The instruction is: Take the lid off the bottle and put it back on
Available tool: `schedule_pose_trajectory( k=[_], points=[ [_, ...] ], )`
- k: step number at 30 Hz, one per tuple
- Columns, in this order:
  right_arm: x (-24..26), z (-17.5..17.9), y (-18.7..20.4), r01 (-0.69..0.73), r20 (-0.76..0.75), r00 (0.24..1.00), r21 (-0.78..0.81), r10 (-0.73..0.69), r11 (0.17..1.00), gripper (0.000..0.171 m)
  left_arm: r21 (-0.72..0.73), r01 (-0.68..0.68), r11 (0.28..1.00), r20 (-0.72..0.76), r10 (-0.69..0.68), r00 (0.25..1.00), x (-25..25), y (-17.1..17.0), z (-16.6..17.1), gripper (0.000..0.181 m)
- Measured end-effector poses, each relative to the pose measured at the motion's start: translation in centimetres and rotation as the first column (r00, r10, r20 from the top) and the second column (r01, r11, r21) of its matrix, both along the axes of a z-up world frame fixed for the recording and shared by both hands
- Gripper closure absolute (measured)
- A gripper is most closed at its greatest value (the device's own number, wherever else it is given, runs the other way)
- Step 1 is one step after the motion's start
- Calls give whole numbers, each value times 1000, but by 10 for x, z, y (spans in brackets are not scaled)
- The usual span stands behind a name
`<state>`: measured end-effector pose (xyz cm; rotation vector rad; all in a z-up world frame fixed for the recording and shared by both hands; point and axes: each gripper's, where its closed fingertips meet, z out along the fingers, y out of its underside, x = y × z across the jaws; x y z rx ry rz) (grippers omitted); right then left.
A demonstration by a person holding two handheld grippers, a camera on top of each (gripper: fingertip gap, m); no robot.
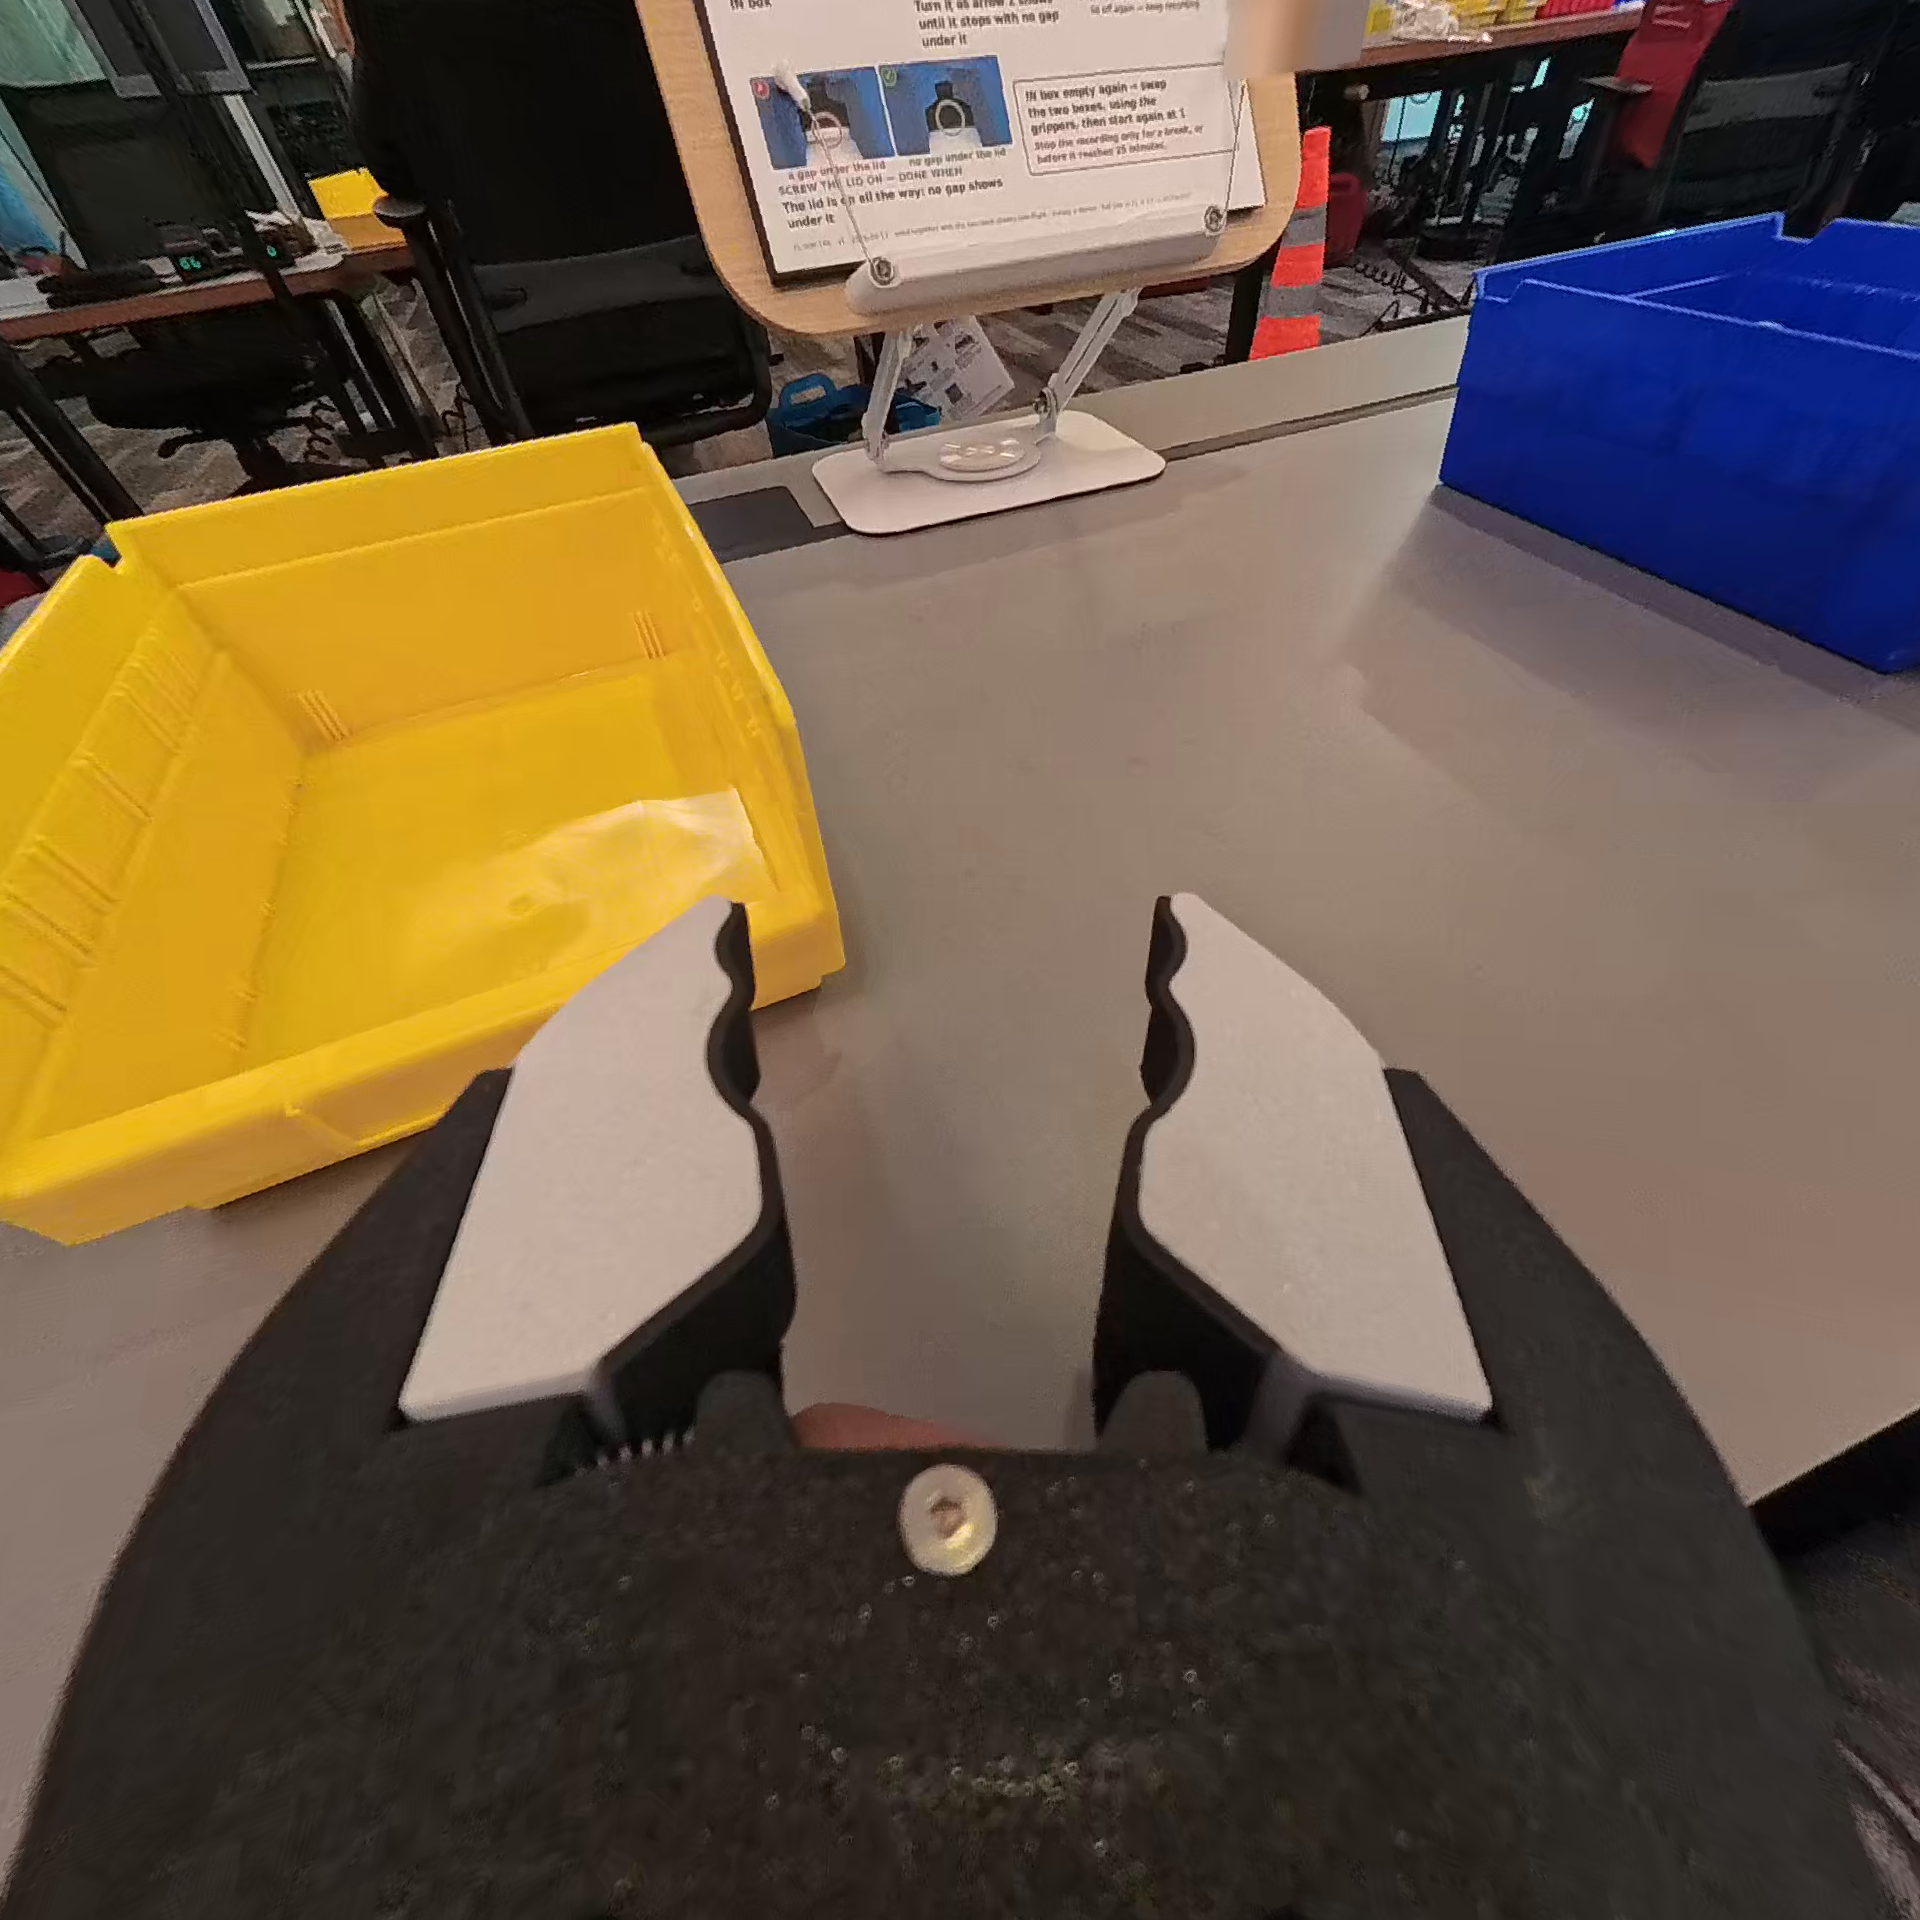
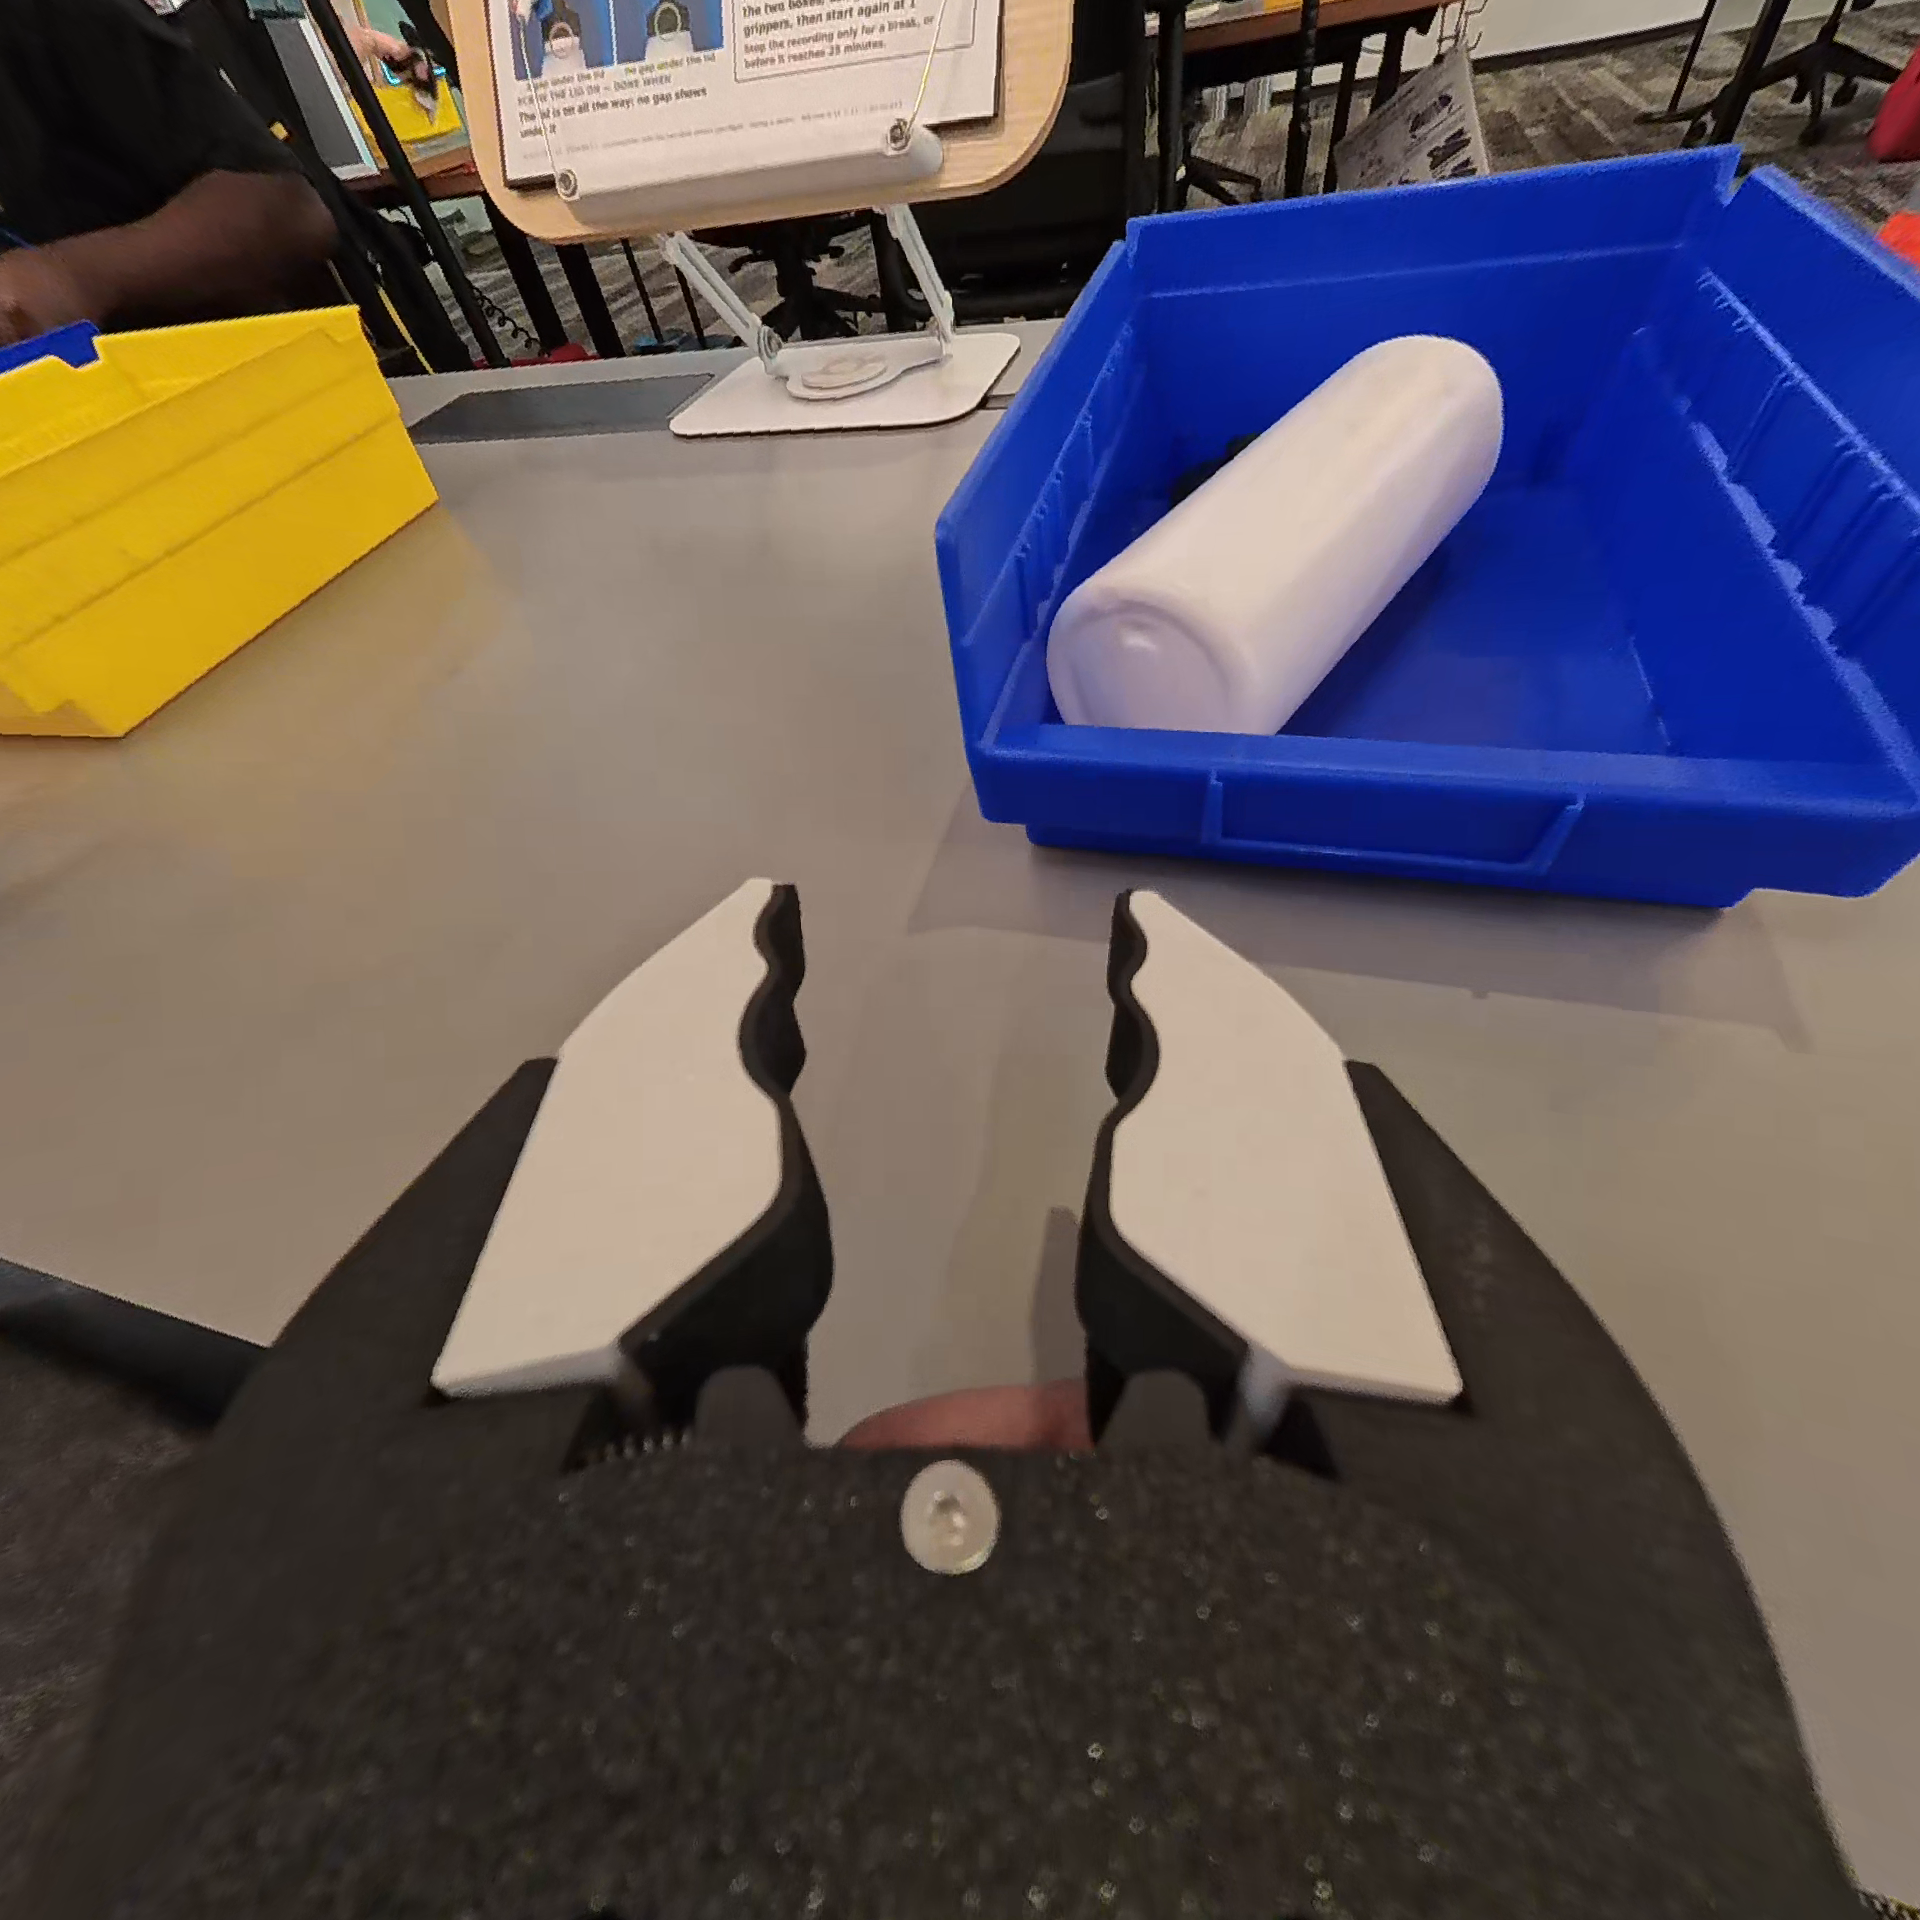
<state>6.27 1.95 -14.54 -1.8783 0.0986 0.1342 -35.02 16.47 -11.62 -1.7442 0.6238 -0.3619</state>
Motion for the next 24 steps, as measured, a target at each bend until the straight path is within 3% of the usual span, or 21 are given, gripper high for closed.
schedule_pose_trajectory(
  k=[7,11,15,19,21,22,23,24],
  points=[
    [-6,-3,9,-16,58,998,-1,16,1000,106,-8,10,1000,-11,-10,1000,3,0,-3,109],
    [-24,0,45,-68,73,995,-1,68,998,102,-1,16,1000,-23,-16,1000,5,-1,-3,109],
    [-11,-9,87,58,119,992,-71,-49,996,90,-14,21,1000,-30,-21,999,6,-1,-6,109],
    [-46,-8,114,-102,15,994,-88,104,991,78,-28,29,999,-32,-30,999,9,-2,-10,109],
    [-69,-5,102,-249,21,967,-117,253,961,99,-57,54,997,-39,-56,998,18,-4,-16,107],
    [-86,3,90,-365,12,930,-81,367,928,121,-69,74,995,-46,-77,996,26,-7,-19,106],
    [-97,16,78,-430,14,902,-9,430,903,131,-76,98,992,-59,-102,993,37,-10,-21,104],
    [-96,25,68,-399,7,917,45,399,916,118,-80,129,989,-71,-134,988,50,-14,-23,103]
  ],
)
